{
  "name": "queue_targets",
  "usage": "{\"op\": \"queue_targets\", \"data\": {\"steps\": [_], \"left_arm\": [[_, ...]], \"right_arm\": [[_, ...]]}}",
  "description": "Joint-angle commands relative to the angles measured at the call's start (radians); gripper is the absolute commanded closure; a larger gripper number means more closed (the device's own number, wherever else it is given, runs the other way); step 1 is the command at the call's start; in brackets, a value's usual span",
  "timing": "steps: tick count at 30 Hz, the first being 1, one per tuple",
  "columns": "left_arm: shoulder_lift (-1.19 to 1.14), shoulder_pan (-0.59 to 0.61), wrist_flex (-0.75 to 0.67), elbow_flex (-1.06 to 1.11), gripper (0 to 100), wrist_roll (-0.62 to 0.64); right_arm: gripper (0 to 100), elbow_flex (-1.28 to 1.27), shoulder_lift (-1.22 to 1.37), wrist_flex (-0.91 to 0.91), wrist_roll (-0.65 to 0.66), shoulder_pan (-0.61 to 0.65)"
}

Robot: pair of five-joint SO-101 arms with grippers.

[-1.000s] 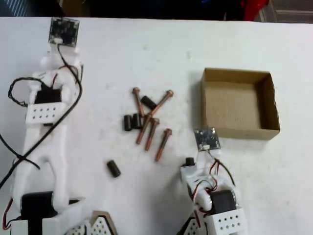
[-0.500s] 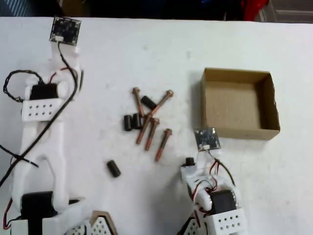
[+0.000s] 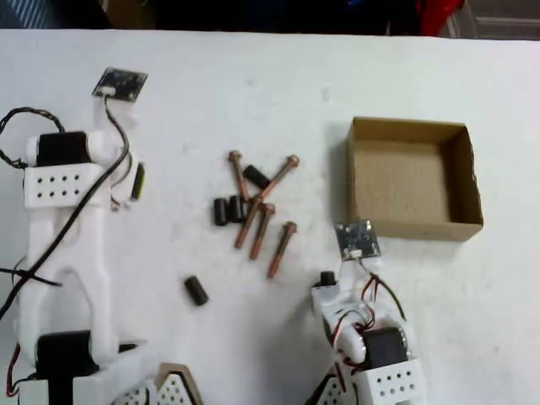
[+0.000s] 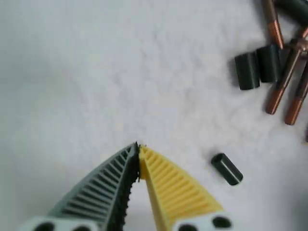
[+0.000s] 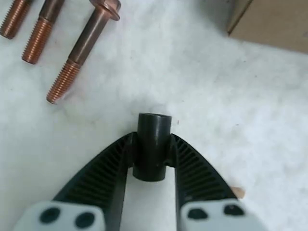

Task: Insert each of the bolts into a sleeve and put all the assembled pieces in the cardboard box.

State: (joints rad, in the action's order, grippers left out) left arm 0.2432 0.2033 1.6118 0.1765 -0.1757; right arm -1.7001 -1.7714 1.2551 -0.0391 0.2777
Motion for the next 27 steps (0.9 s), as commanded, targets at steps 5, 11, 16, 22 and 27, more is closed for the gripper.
{"op": "queue_targets", "data": {"steps": [5,11,16,22,27], "left_arm": [[0.001,0.008,0.158,-0.037,97,0.074],[-0.001,0.007,0.17,0.035,97,0.075],[-0.001,0.007,0.169,0.106,97,0.072],[-0.001,0.007,0.169,0.144,97,0.068],[0.008,0.008,0.106,0.133,98,0.066]], "right_arm": [[98.1,0.008,-0.012,0.004,-0.011,-0.008],[98.1,0.008,-0.012,0.004,-0.011,-0.008],[98.1,0.008,-0.012,0.004,-0.011,-0.008],[98.1,0.008,-0.012,0.004,-0.011,-0.008],[98.1,0.008,-0.012,0.004,-0.011,-0.008]]}}
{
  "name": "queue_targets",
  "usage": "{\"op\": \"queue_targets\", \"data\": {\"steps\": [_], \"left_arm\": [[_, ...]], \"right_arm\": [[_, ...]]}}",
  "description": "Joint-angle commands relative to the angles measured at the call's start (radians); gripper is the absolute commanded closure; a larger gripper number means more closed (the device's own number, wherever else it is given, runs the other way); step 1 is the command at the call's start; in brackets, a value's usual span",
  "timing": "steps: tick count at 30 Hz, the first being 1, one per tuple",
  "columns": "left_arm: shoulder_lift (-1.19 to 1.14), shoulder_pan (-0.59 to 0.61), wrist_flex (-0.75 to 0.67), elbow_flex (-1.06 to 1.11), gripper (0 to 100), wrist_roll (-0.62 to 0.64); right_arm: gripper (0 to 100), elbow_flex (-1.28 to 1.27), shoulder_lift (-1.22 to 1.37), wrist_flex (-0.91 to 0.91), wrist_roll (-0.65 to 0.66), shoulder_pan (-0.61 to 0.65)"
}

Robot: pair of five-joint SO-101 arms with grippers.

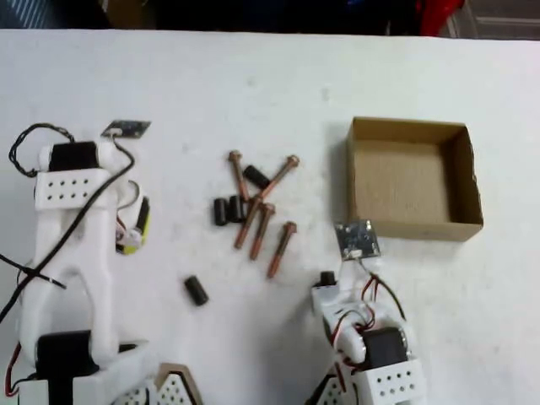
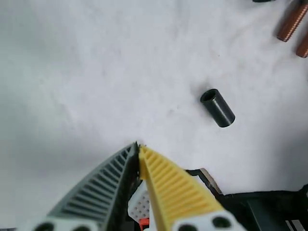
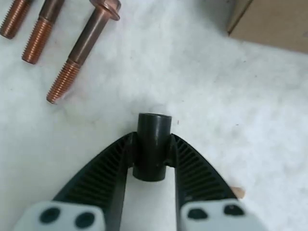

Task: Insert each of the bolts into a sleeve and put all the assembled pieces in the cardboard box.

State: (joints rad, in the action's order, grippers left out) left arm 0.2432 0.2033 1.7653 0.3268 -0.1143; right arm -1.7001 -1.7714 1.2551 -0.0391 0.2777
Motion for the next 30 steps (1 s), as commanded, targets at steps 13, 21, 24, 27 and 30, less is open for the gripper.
{"op": "queue_targets", "data": {"steps": [13,21,24,27,30], "left_arm": [[0.008,0.008,-0.382,-0.017,98,0.012],[0.008,0.008,-0.623,-0.017,98,0.012],[0.008,0.008,-0.709,-0.017,97,0.012],[0.01,0.008,-0.802,-0.017,97,0.012],[0.01,0.008,-0.878,-0.017,97,0.012]], "right_arm": [[98.1,0.008,-0.012,0.004,-0.011,-0.008],[98.1,0.008,-0.012,0.004,-0.011,-0.008],[98.1,0.008,-0.012,0.004,-0.011,-0.008],[98.1,0.008,-0.012,0.004,-0.011,-0.008],[98.1,0.008,-0.012,0.004,-0.011,-0.008]]}}
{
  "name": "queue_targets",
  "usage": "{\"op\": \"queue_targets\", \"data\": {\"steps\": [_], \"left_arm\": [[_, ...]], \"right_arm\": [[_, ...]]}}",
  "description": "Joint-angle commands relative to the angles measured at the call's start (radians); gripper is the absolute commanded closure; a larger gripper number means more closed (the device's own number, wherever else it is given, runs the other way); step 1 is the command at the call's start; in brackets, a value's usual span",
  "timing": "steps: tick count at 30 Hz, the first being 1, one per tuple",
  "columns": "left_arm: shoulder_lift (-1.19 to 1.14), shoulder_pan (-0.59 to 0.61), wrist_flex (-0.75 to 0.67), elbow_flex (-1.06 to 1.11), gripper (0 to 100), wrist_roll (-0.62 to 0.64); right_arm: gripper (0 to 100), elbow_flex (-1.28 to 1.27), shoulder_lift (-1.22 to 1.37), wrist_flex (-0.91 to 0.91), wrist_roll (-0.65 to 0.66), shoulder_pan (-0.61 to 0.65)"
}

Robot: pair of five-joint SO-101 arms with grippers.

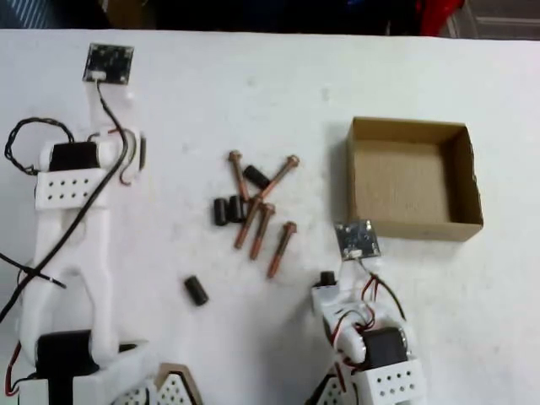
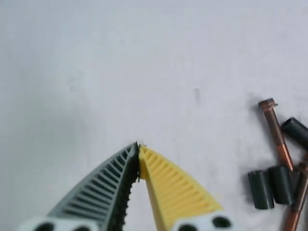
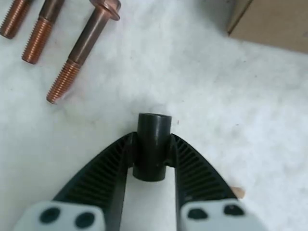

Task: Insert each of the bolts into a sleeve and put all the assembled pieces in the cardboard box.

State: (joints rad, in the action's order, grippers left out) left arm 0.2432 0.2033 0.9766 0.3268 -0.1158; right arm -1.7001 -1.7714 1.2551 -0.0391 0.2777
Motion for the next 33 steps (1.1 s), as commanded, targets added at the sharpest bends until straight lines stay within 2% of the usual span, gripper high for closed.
{"op": "queue_targets", "data": {"steps": [1,9,14,18,26,33], "left_arm": [[0.01,0.008,-0.114,-0.017,97,0.014],[0.01,0.008,-0.341,-0.017,97,0.014],[0.008,0.008,-0.33,-0.005,97,0.014],[0.008,0.005,-0.173,0.031,98,0.014],[0.008,0.004,0.229,0.043,97,0.014],[0.001,0.002,0.506,0.043,97,0.012]], "right_arm": [[98.1,0.008,-0.012,0.004,-0.011,-0.008],[98.1,0.008,-0.012,0.004,-0.011,-0.008],[98.1,0.008,-0.012,0.004,-0.011,-0.008],[98.1,0.008,-0.012,0.004,-0.011,-0.008],[98.1,0.008,-0.012,0.004,-0.011,-0.008],[98.1,0.008,-0.012,0.004,-0.011,-0.008]]}}
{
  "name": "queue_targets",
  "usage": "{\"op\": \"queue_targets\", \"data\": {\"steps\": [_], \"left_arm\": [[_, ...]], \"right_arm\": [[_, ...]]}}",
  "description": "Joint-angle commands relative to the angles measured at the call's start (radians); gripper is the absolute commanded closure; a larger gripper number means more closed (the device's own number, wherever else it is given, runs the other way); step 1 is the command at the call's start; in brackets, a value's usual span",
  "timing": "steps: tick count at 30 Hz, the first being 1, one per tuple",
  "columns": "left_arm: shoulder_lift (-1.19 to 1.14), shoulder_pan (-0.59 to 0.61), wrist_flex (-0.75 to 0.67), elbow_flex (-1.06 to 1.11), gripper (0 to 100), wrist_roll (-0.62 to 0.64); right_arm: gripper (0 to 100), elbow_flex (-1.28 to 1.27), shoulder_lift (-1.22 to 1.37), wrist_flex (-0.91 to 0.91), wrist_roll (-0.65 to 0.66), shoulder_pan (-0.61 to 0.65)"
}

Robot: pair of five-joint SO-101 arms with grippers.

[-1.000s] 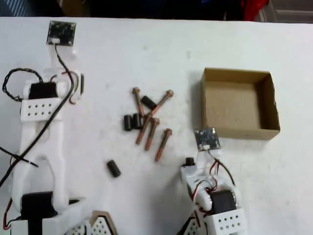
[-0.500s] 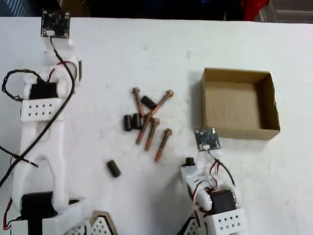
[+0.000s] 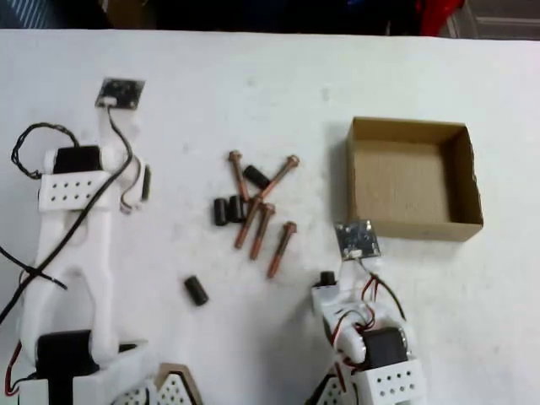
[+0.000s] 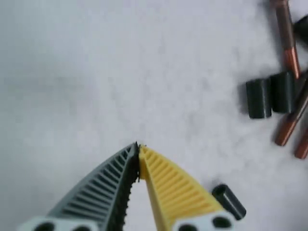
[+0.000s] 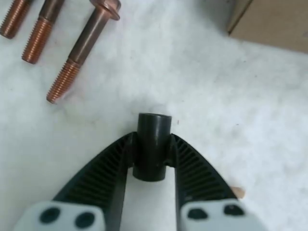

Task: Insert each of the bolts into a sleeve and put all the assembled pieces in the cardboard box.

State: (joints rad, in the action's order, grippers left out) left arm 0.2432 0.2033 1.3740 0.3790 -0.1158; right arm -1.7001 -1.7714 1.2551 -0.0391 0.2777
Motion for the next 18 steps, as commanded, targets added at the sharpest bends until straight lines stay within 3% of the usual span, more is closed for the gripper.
{"op": "queue_targets", "data": {"steps": [1,10,18], "left_arm": [[0.001,0.002,0.141,-0.009,97,0.009],[-0.001,0.002,0.344,-0.009,98,0.008],[0.038,0.002,0.384,0.031,98,0.005]], "right_arm": [[98.1,0.008,-0.012,0.004,-0.011,-0.008],[98.1,0.008,-0.012,0.004,-0.011,-0.008],[98.1,0.008,-0.012,0.004,-0.011,-0.008]]}}
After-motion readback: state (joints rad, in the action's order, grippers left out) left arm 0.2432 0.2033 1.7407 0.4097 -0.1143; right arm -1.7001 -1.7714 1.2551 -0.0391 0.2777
